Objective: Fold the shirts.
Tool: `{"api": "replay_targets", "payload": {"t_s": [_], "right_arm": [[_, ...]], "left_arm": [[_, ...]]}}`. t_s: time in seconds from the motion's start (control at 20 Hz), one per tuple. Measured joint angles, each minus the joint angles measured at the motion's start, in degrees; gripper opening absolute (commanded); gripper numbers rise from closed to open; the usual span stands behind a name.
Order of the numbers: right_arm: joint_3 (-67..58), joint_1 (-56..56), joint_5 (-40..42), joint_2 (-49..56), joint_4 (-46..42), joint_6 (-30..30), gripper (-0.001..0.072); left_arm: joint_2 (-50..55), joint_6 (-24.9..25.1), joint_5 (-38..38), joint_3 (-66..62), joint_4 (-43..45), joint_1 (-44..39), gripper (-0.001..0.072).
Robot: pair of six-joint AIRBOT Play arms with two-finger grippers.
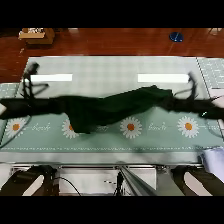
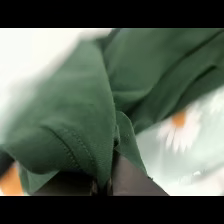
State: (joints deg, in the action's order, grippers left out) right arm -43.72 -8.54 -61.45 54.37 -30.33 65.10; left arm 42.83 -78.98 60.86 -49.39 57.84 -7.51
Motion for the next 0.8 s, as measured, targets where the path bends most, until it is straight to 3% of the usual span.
{"api": "replay_targets", "payload": {"t_s": [0.15, 0.45, 0.8], "right_arm": [[-14.4, -2.4, -0.2, -6.4, -1.0, 0.6, 0.0030], [-40.1, -7.8, 1.7, -13.4, -12.8, 6.8, 0.0029], [-53.9, -9.5, -1.9, -15.2, -18.7, 12.6, 0.0030]], "left_arm": [[-1.0, 1.3, -0.1, -13.2, 4.0, 0.0, 0.0028], [-2.1, 2.0, 0.0, -33.0, 11.1, 0.0, 0.0028], [-7.2, -4.5, 0.9, -40.7, 12.5, 0.0, 0.0028]]}}
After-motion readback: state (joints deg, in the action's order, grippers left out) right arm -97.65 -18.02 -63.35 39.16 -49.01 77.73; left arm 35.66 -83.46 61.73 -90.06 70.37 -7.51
